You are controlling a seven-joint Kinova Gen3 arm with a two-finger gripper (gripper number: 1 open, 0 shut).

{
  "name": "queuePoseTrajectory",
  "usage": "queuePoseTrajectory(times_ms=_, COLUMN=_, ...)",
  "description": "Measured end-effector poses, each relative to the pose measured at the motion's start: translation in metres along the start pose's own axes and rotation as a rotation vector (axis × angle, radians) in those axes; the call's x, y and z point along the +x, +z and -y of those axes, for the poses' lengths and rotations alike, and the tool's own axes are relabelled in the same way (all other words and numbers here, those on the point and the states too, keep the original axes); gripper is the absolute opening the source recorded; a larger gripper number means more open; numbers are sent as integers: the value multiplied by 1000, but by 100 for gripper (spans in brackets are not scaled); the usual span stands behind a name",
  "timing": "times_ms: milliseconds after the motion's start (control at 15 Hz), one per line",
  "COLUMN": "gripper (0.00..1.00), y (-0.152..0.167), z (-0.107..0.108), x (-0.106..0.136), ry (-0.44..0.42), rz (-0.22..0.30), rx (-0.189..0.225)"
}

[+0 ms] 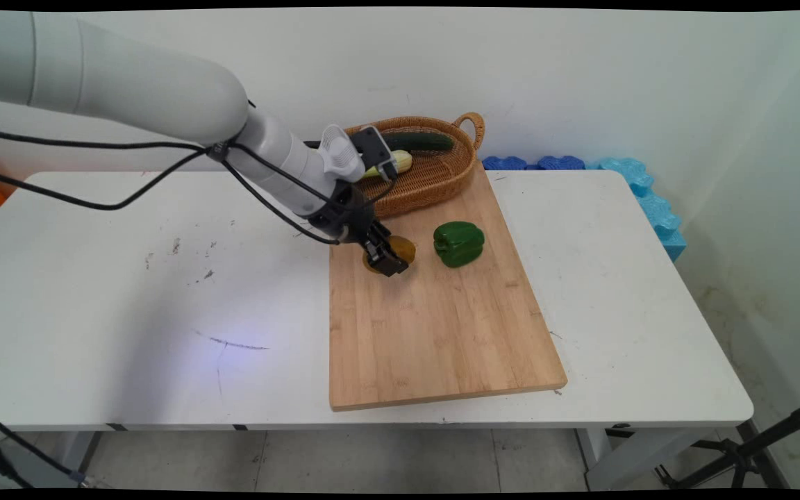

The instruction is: Place the picked object on the cutting board

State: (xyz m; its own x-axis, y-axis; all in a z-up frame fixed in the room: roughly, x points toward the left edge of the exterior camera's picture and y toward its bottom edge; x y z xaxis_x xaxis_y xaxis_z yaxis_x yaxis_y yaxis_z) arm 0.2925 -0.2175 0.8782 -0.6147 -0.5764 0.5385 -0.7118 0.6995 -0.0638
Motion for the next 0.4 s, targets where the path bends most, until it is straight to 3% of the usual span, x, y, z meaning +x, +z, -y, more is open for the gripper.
queuePoseTrajectory(times_ms=267, gripper=0, y=42, z=19, x=-13, ry=-41, rz=11, rx=39)
queuePoseTrajectory(times_ms=333, gripper=100, y=48, z=22, x=-15, ry=-46, rz=11, rx=43)
queuePoseTrajectory(times_ms=400, gripper=100, y=55, z=26, x=-16, ry=-51, rz=9, rx=47)
